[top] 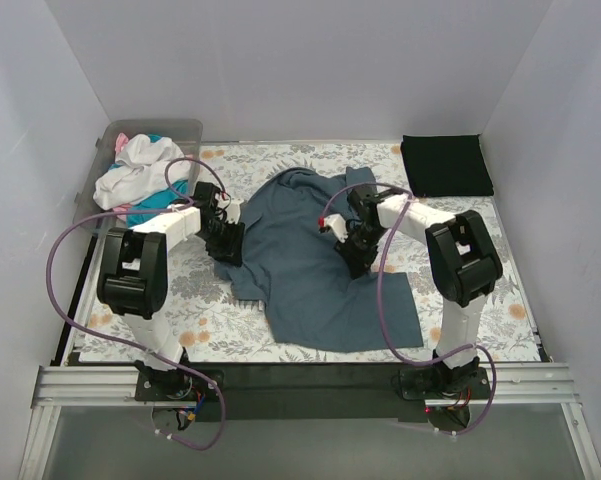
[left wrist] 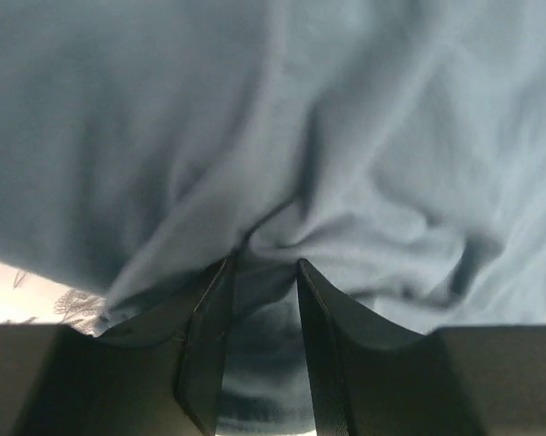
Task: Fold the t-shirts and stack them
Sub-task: Flatten the tshirt out
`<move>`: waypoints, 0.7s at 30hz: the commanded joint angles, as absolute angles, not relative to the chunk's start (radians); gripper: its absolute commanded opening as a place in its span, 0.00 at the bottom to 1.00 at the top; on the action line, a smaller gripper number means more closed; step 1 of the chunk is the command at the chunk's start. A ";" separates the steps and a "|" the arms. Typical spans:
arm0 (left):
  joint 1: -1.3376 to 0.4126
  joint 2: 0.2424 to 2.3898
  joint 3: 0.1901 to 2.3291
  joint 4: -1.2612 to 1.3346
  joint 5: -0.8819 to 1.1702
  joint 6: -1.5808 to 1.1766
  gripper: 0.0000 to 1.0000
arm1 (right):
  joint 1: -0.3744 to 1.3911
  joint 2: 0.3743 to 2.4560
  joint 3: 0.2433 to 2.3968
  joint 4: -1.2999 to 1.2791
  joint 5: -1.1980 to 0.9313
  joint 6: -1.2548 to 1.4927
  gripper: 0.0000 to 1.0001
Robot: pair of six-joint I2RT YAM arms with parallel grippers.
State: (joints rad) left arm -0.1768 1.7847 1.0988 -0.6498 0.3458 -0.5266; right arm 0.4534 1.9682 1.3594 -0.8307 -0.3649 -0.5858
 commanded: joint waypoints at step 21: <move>-0.092 1.899 1.584 -0.856 0.546 -0.519 0.46 | 0.410 1.822 1.505 -1.009 -0.517 -0.597 0.31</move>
